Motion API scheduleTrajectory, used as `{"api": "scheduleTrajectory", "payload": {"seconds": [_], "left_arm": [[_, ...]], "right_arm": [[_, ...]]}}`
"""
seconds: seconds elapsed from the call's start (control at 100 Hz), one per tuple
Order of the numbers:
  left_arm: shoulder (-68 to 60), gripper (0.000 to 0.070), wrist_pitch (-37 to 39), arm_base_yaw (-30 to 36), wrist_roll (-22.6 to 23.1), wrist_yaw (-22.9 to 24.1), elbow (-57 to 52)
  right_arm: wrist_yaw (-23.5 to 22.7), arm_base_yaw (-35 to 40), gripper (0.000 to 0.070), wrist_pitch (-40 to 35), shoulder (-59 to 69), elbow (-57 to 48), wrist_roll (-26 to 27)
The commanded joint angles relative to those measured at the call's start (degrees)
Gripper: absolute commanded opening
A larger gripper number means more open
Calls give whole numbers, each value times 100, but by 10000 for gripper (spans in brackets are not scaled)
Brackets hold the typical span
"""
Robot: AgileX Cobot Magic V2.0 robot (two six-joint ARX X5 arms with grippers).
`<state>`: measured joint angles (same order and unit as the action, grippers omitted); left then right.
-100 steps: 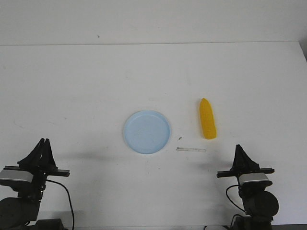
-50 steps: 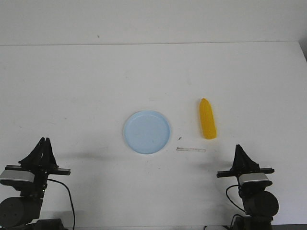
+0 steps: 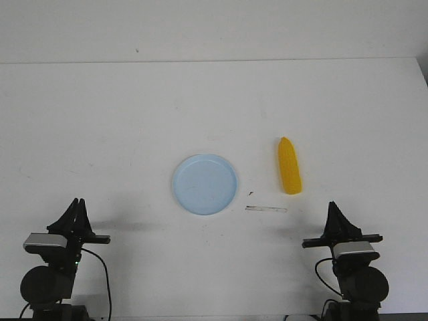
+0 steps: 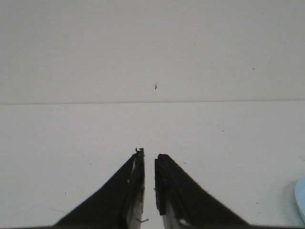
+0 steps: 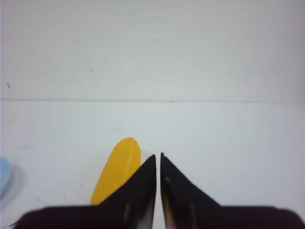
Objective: Place corn on plate with both arms
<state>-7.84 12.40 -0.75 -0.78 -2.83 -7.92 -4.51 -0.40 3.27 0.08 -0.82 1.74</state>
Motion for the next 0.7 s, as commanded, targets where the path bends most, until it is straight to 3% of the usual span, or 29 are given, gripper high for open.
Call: {"api": "scheduleTrajectory", "payload": {"seconds": [0.0, 0.3, 0.69], "left_arm": [[101, 42, 96, 13, -39, 31, 57], [492, 42, -68, 13, -11, 337, 173], [492, 42, -35, 188, -11, 328, 170]], "right_arm": [[0, 2, 15, 59, -2, 9, 31], [0, 2, 15, 59, -2, 9, 31], [0, 2, 15, 59, -2, 9, 31]]}}
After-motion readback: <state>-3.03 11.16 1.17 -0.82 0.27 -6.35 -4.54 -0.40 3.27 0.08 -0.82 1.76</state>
